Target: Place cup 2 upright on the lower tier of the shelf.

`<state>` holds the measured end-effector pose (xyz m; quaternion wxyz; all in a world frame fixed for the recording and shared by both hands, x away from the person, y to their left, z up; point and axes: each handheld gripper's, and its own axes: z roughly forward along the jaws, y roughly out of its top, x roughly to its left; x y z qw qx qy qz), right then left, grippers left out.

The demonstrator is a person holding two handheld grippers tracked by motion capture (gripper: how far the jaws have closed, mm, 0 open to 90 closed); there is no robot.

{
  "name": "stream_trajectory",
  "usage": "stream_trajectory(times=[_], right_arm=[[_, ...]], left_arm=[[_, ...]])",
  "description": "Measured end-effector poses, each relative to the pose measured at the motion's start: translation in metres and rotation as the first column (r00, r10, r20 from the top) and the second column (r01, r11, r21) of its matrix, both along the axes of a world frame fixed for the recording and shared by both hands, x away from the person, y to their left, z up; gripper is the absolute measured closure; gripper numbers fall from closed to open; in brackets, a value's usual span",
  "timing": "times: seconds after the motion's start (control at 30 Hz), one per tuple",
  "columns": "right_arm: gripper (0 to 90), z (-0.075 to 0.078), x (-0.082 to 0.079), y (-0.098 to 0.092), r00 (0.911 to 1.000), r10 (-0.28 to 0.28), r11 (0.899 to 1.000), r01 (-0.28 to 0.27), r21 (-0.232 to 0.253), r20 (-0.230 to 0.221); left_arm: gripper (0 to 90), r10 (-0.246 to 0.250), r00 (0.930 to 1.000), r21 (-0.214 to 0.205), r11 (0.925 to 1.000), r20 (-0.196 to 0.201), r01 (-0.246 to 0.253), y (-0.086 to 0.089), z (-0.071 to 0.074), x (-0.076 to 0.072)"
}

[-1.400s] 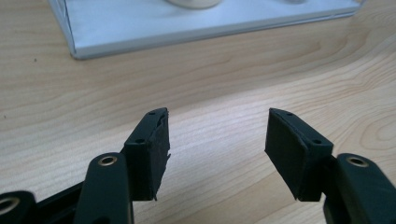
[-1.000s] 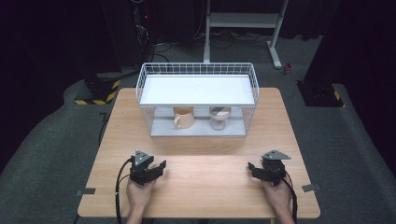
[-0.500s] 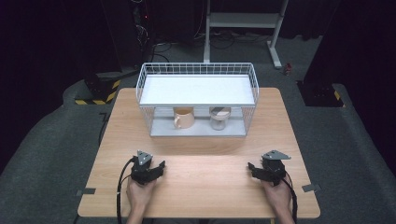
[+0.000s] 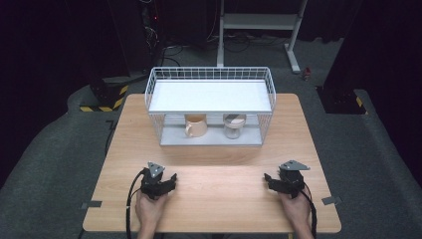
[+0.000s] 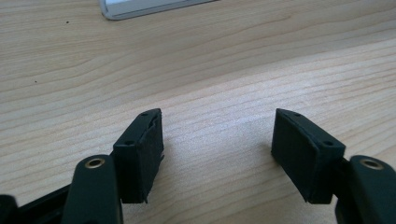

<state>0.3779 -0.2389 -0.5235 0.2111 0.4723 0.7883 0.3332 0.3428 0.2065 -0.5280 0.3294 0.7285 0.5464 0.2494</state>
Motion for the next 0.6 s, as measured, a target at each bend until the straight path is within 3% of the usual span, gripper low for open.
stream_trajectory(times=[0.6], right_arm=[[30.3,0.0,0.0,0.0001,1.0,-0.002,1.0,0.002,0.001,0.0]], left_arm=[[33.1,-0.004,1.0,-0.003,1.0,-0.002,0.004,0.0001,-0.0001,-0.0002]])
